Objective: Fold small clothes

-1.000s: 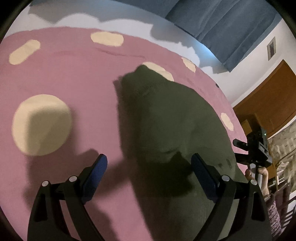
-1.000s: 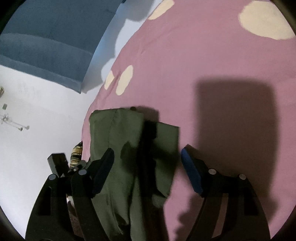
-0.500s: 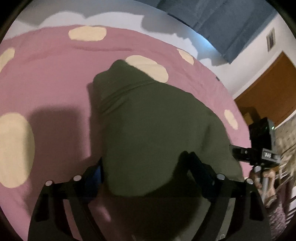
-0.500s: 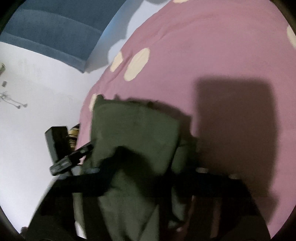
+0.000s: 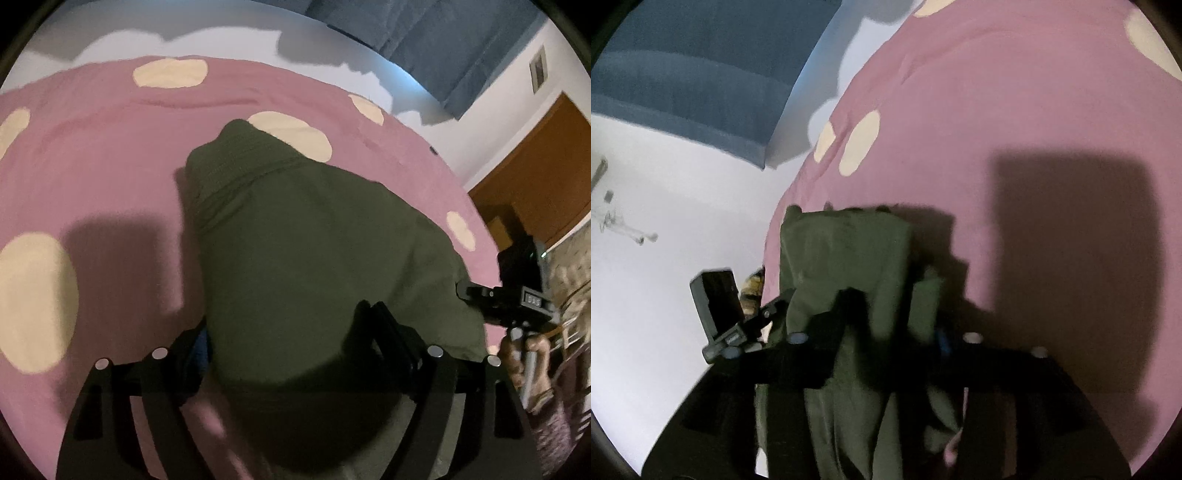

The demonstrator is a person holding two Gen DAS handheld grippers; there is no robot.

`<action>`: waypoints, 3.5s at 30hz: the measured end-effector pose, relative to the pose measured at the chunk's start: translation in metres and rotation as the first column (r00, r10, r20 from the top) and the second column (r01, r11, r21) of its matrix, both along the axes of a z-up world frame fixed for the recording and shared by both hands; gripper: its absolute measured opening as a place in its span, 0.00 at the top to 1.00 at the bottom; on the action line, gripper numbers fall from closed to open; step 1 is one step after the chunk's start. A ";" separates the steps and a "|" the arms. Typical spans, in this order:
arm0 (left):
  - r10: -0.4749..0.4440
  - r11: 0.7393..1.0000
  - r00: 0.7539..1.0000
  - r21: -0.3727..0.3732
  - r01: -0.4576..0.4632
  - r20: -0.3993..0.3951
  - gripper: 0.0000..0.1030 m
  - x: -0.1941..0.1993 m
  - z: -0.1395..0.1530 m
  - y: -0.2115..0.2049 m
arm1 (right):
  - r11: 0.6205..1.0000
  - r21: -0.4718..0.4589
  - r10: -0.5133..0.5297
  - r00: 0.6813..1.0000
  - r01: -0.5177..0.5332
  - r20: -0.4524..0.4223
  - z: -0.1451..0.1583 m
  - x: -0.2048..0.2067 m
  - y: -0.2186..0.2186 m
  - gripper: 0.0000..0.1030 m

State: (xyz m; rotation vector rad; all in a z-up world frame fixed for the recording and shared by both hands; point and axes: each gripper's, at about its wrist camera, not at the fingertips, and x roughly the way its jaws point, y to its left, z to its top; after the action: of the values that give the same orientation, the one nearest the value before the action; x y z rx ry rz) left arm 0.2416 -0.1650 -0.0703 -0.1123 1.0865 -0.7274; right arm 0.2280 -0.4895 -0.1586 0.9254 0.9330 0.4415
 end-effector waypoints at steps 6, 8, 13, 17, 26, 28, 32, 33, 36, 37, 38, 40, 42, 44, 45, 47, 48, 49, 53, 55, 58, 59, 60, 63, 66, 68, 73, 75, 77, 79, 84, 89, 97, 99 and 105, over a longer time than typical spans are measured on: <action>-0.008 0.997 1.000 -0.076 0.006 -0.024 0.16 -0.046 0.014 0.038 | 1.000 0.016 -0.018 1.000 0.017 0.018 0.011 -0.055 -0.012 0.28; -0.014 0.995 0.999 -0.097 0.009 -0.048 0.16 -0.064 0.015 0.048 | 0.999 0.037 -0.025 1.000 0.024 0.005 0.009 -0.079 -0.015 0.26; -0.031 0.989 0.996 -0.150 0.018 -0.082 0.16 -0.109 0.017 0.056 | 0.998 0.055 -0.007 1.000 0.007 -0.010 0.007 -0.117 -0.004 0.23; -0.071 0.985 0.993 -0.162 0.055 -0.096 0.16 -0.128 0.013 0.043 | 0.998 0.047 0.040 0.999 -0.039 -0.012 0.005 -0.129 0.017 0.21; -0.048 0.994 0.996 -0.103 0.040 -0.075 0.22 -0.136 -0.015 0.033 | 0.988 -0.118 0.096 0.994 -0.101 -0.050 0.001 -0.124 0.049 0.63; -0.049 0.996 0.998 -0.081 0.046 -0.033 0.22 -0.139 -0.014 0.029 | 0.989 -0.112 0.096 0.994 -0.101 -0.044 -0.002 -0.123 0.048 0.66; -0.054 0.996 0.998 -0.069 0.052 -0.028 0.23 -0.137 -0.014 0.026 | 0.990 -0.104 0.094 0.995 -0.097 -0.038 -0.002 -0.122 0.048 0.67; -0.054 0.996 0.998 -0.071 0.052 -0.027 0.23 -0.137 -0.014 0.026 | 0.990 -0.103 0.093 0.995 -0.097 -0.037 -0.002 -0.121 0.049 0.67; -0.052 0.996 0.998 -0.070 0.050 -0.023 0.23 -0.137 -0.015 0.028 | 0.991 -0.098 0.089 0.996 -0.092 -0.030 -0.005 -0.120 0.052 0.67; -0.053 0.996 0.998 -0.070 0.051 -0.023 0.23 -0.137 -0.015 0.028 | 0.991 -0.095 0.087 0.996 -0.090 -0.027 -0.005 -0.120 0.052 0.67; -0.054 0.996 0.998 -0.069 0.052 -0.020 0.23 -0.137 -0.015 0.027 | 0.992 -0.093 0.087 0.996 -0.089 -0.025 -0.005 -0.123 0.050 0.67; -0.054 0.996 0.998 -0.068 0.053 -0.019 0.22 -0.137 -0.015 0.029 | 0.992 -0.091 0.084 0.996 -0.086 -0.022 -0.006 -0.124 0.048 0.67; -0.055 0.996 0.998 -0.069 0.054 -0.020 0.22 -0.135 -0.016 0.028 | 0.992 -0.090 0.081 0.996 -0.083 -0.021 -0.007 -0.126 0.047 0.67; -0.056 0.996 0.998 -0.072 0.055 -0.018 0.22 -0.135 -0.016 0.027 | 0.993 -0.088 0.080 0.997 -0.081 -0.020 -0.007 -0.126 0.046 0.67; -0.056 0.996 0.998 -0.072 0.055 -0.018 0.22 -0.137 -0.015 0.030 | 0.993 -0.087 0.079 0.997 -0.081 -0.020 -0.008 -0.128 0.045 0.67; -0.056 0.996 0.998 -0.073 0.055 -0.019 0.22 -0.139 -0.015 0.032 | 0.994 -0.079 0.079 0.997 -0.080 -0.021 -0.009 -0.128 0.044 0.67; -0.056 0.996 0.998 -0.073 0.054 -0.019 0.22 -0.138 -0.015 0.031 | 0.994 -0.073 0.079 0.997 -0.080 -0.020 -0.009 -0.128 0.043 0.66; -0.056 0.996 0.998 -0.073 0.055 -0.018 0.21 -0.138 -0.015 0.031 | 0.995 -0.068 0.078 0.997 -0.079 -0.018 -0.009 -0.129 0.043 0.65; -0.053 0.996 0.998 -0.073 0.052 -0.014 0.21 -0.140 -0.014 0.033 | 0.997 -0.030 0.074 0.997 -0.074 -0.007 -0.010 -0.129 0.038 0.57; -0.046 0.995 0.999 -0.084 0.046 0.002 0.21 -0.143 -0.009 0.036 | 0.997 -0.014 0.074 0.997 -0.074 -0.001 -0.007 -0.130 0.036 0.46; -0.043 0.994 0.998 -0.096 0.046 0.034 0.17 -0.147 0.002 0.044 | 0.997 -0.059 0.048 0.999 -0.047 0.021 0.008 -0.134 0.028 0.26; -0.044 0.994 0.998 -0.096 0.048 0.043 0.16 -0.146 0.004 0.046 | 0.996 -0.083 0.036 0.999 -0.034 0.027 0.012 -0.135 0.025 0.22; -0.041 0.994 0.998 -0.096 0.045 0.048 0.16 -0.143 0.006 0.050 | 0.995 -0.098 0.027 0.999 -0.024 0.031 0.015 -0.136 0.022 0.20; -0.048 0.991 0.999 -0.123 0.047 0.001 0.14 -0.127 0.003 0.057 | 0.995 -0.099 0.002 1.000 0.000 0.018 0.016 -0.130 0.006 0.19; -0.056 0.986 0.997 -0.162 0.048 -0.048 0.14 -0.111 -0.003 0.052 | 0.997 -0.080 0.008 1.000 -0.009 -0.009 0.008 -0.111 0.000 0.18; -0.046 0.980 0.998 -0.194 0.037 -0.043 0.14 -0.103 0.000 0.052 | 0.997 -0.065 0.026 0.999 -0.028 -0.025 0.003 -0.095 0.004 0.18; -0.030 0.966 0.995 -0.260 0.005 -0.095 0.15 -0.080 -0.001 0.049 | 0.992 -0.077 0.098 0.995 -0.099 -0.020 0.003 -0.051 0.024 0.12; -0.021 0.972 0.994 -0.236 -0.006 -0.109 0.15 -0.069 -0.009 0.046 | 0.988 -0.090 0.125 0.992 -0.126 -0.020 0.003 -0.036 0.034 0.10; -0.039 0.966 0.985 -0.259 -0.005 -0.167 0.13 -0.057 -0.022 0.045 | 0.984 -0.100 0.143 0.989 -0.144 -0.021 0.002 -0.028 0.043 0.08; -0.043 0.963 0.980 -0.270 -0.012 -0.196 0.13 -0.048 -0.028 0.043 | 0.981 -0.096 0.168 0.986 -0.169 -0.016 0.001 -0.022 0.046 0.08; -0.055 0.977 0.994 -0.211 0.033 -0.098 0.28 -0.055 -0.018 0.018 | 0.972 -0.094 0.211 0.977 -0.213 -0.031 -0.005 -0.020 0.054 0.54; -0.058 0.984 0.997 -0.171 0.048 -0.057 0.32 -0.062 -0.007 0.016 | 0.980 -0.078 0.184 0.983 -0.182 0.017 -0.005 -0.024 0.056 0.68; -0.077 0.989 0.997 -0.129 0.077 0.004 0.39 -0.066 0.007 0.008 | 0.982 -0.123 0.156 0.985 -0.145 0.077 0.000 -0.032 0.063 0.77; -0.076 0.990 0.997 -0.121 0.077 0.010 0.41 -0.067 0.010 0.009 | 0.983 -0.123 0.145 0.985 -0.133 0.090 0.001 -0.028 0.068 0.78; -0.044 0.993 0.999 -0.105 0.047 0.031 0.42 -0.067 0.021 0.035 | 0.983 -0.102 0.161 0.982 -0.151 0.100 0.001 -0.024 0.079 0.79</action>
State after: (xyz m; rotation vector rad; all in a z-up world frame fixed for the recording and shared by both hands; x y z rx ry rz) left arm 0.1742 -0.1296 -0.0491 -0.1674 1.0264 -0.8259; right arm 0.2042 -0.4101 -0.1577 0.7386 0.9229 0.5713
